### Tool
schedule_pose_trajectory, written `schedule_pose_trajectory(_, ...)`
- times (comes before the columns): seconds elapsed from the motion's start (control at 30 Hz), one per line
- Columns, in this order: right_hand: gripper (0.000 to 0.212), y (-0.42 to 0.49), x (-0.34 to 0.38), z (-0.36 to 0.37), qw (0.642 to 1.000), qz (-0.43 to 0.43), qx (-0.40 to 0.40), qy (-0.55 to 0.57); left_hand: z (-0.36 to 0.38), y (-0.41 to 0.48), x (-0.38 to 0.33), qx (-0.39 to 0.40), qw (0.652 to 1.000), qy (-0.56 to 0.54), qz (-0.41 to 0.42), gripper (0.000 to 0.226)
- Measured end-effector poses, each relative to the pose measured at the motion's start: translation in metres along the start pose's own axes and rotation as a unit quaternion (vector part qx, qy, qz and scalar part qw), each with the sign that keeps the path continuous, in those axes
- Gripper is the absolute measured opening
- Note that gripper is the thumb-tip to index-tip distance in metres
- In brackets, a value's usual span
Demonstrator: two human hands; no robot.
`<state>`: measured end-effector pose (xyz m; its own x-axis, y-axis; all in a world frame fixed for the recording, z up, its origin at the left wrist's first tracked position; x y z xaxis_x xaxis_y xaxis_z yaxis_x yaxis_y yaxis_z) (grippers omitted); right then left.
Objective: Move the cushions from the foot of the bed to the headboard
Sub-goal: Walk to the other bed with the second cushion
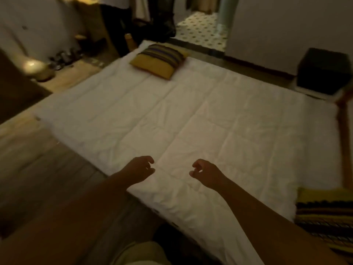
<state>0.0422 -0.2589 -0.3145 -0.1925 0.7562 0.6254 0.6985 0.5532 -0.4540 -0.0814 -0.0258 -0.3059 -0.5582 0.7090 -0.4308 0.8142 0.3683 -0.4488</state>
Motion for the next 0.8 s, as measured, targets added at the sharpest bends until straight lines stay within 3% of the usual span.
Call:
schedule_pose_trajectory(0.4, 0.043, 0.087, 0.232, 0.171, 0.972, -0.131, 0.136, -0.139, -0.082, -0.058, 0.239, -0.059, 0.980, -0.086, -0.167, 0.043)
schedule_pose_trajectory(0.6, 0.045, 0.140, 0.345, 0.276, 0.949, -0.170, 0.173, -0.201, -0.140, -0.081, 0.382, -0.074, 0.961, -0.110, -0.241, 0.052)
schedule_pose_trajectory(0.8, 0.047, 0.191, 0.438, 0.337, 0.938, -0.199, 0.174, -0.225, -0.195, -0.088, 0.483, -0.064, 0.959, -0.091, -0.262, 0.047)
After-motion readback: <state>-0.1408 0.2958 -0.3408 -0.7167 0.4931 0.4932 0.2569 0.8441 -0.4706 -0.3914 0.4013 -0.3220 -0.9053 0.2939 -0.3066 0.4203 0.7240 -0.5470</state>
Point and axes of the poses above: each hand's wrist, its own y-axis towards the middle knuckle, its own z-axis out of the palm, x = y × z, the point moved 4 cm from there along y, towards the middle knuckle, and after that the axes turned 1 degree about -y, right-handed, at the moved point
